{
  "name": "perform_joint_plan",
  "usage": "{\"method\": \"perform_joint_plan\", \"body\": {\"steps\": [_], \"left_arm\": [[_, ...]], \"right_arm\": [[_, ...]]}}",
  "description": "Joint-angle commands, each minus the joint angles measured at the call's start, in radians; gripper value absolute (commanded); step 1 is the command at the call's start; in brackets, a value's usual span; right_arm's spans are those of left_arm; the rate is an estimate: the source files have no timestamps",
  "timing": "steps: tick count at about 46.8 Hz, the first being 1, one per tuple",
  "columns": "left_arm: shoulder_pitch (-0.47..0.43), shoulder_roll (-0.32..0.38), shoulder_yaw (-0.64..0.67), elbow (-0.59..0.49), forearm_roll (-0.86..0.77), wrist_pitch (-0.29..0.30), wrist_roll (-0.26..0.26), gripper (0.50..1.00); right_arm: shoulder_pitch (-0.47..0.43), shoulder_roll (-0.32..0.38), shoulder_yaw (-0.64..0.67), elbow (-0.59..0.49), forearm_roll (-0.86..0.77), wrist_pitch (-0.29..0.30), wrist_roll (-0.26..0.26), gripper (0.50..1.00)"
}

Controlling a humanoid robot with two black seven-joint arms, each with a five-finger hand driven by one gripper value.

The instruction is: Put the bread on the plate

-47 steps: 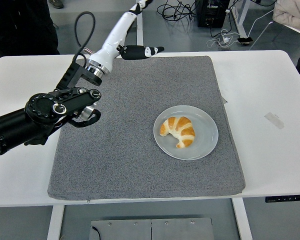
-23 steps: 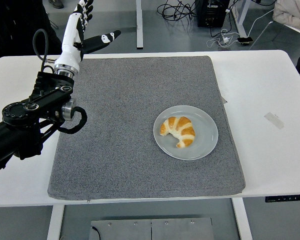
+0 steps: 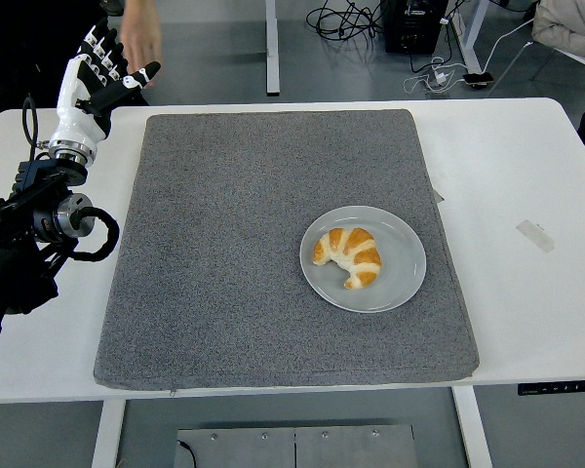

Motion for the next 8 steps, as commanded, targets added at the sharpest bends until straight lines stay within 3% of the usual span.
{"method": "perform_joint_plan", "body": {"steps": [1, 8], "left_arm": [[0.0, -0.002, -0.014, 0.004, -0.02, -0.012, 0.0, 0.971], [0.0, -0.005, -0.036, 0.004, -0.041, -0.055, 0.0, 0.971]], "right_arm": [[0.0, 0.0, 0.0, 0.001, 0.0, 0.0, 0.0, 1.0], [0.0, 0.0, 0.002, 0.005, 0.0, 0.0, 0.0, 1.0]]}}
